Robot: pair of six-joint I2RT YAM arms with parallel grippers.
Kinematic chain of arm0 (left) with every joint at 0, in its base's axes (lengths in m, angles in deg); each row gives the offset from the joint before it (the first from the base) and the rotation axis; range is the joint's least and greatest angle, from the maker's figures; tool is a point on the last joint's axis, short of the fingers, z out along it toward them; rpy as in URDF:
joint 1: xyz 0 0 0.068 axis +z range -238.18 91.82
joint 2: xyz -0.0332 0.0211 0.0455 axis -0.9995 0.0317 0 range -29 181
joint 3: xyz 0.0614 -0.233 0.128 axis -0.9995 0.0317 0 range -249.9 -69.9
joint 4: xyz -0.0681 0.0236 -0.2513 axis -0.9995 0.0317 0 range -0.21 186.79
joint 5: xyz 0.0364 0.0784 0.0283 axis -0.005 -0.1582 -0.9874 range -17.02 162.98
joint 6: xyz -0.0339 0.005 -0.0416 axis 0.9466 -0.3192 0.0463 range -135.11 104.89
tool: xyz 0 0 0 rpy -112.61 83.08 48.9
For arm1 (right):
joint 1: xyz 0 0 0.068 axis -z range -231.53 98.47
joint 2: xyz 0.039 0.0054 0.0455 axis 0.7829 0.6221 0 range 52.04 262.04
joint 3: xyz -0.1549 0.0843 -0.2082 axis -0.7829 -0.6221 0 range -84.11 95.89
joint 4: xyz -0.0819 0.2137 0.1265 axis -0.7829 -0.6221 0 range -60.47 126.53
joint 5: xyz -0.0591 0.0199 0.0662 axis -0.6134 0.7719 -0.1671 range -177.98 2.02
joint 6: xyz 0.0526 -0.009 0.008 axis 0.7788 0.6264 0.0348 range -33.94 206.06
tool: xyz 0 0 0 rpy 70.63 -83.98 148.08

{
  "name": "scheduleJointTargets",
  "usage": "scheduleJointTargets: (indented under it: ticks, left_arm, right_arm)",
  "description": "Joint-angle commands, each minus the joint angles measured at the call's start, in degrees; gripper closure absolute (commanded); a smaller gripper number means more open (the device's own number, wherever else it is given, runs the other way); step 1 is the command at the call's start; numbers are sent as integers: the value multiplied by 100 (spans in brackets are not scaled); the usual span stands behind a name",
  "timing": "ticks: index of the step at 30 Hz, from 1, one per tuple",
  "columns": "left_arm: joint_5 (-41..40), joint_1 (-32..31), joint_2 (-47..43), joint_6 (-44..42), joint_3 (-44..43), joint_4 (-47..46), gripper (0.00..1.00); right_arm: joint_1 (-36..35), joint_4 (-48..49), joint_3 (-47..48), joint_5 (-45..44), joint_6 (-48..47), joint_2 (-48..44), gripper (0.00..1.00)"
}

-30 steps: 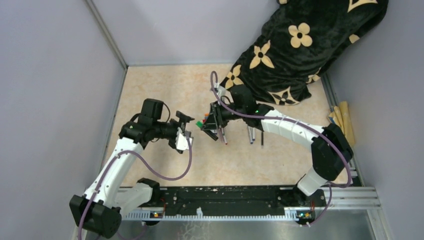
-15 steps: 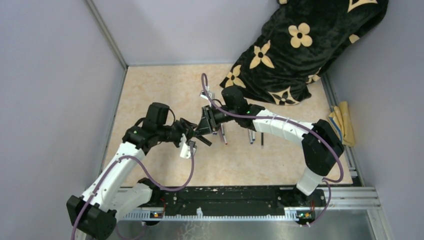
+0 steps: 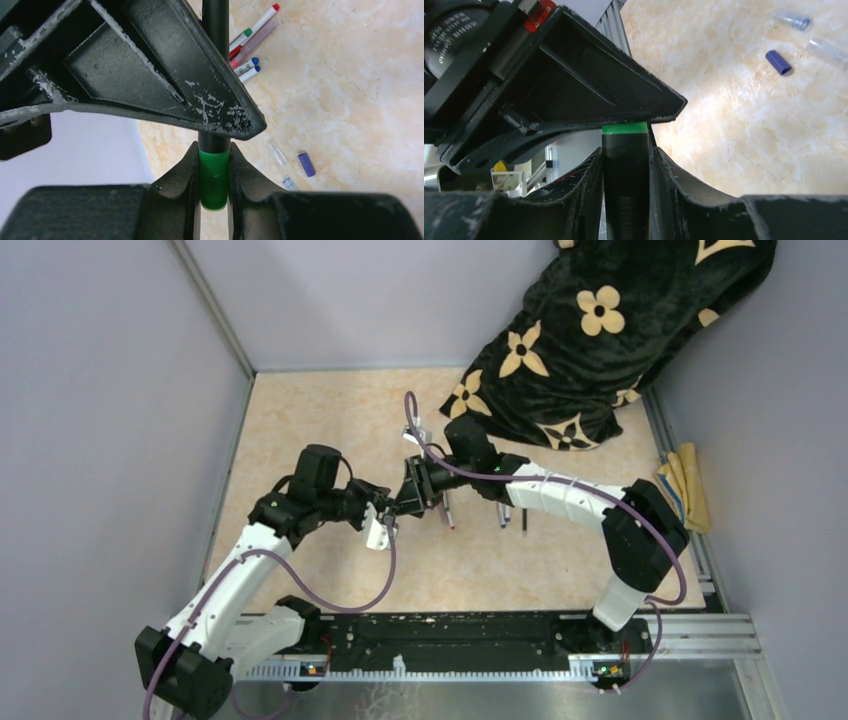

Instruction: Open the pen caps

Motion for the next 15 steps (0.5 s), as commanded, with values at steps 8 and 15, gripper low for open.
scheduleJointTargets:
  ticks: [8,15]
  left_arm:
    - [470,-36,970,1084,-1058,1883,100]
    - [572,-36,1141,1331,-1129,1836,100]
  right_arm:
    - [-72,-926,108,-789,-902,-593,68]
    - [-212,-1275,492,-671,-1175,-415,70]
